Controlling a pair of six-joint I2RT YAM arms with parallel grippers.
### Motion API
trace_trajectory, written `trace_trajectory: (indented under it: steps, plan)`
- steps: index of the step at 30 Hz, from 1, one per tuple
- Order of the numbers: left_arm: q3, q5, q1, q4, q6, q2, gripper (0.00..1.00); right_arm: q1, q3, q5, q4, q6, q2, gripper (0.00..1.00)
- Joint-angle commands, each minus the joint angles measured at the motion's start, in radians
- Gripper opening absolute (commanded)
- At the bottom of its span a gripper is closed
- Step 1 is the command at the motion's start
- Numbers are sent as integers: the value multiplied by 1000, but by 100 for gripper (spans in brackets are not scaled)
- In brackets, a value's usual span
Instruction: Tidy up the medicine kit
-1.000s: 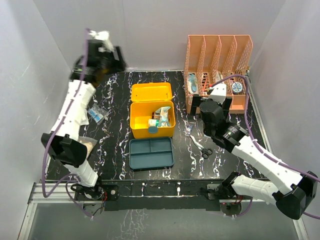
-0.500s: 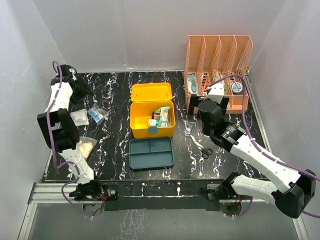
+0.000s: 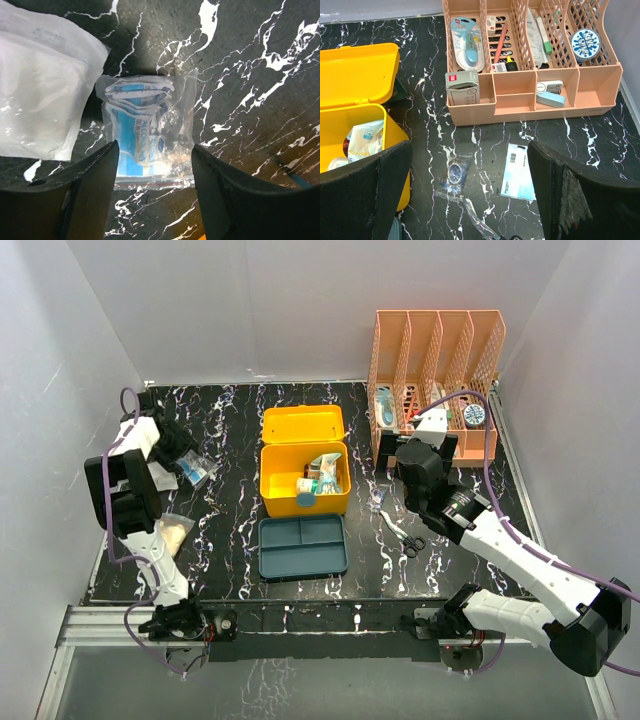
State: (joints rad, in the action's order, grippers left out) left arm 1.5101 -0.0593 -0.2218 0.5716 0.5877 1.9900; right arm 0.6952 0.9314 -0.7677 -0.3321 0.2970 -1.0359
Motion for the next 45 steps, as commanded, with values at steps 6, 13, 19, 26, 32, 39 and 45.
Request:
trace_trajectory:
  steps: [6, 13, 19, 26, 32, 39, 45]
  plan:
    - [54, 27, 38, 18, 4, 84, 38, -5, 7, -25, 45, 1, 5, 98]
    - [113, 17, 46, 77, -51, 96, 0, -5, -9, 33, 45, 6, -17, 98]
    - [279, -25, 100, 162, -207, 62, 0, -6, 14, 79, 45, 2, -74, 98]
    - [654, -57, 250, 368, -406, 75, 0, -5, 52, 86, 73, -7, -102, 98]
    - [794, -96, 402, 468, -521, 52, 0, -5, 56, 78, 72, -5, -88, 98]
    - [601, -92, 533, 447, -545, -67, 0, -5, 47, 70, 55, 2, -56, 98]
    - [469, -43, 622, 433, -521, -137, 0, -5, 36, 73, 54, 14, -38, 98]
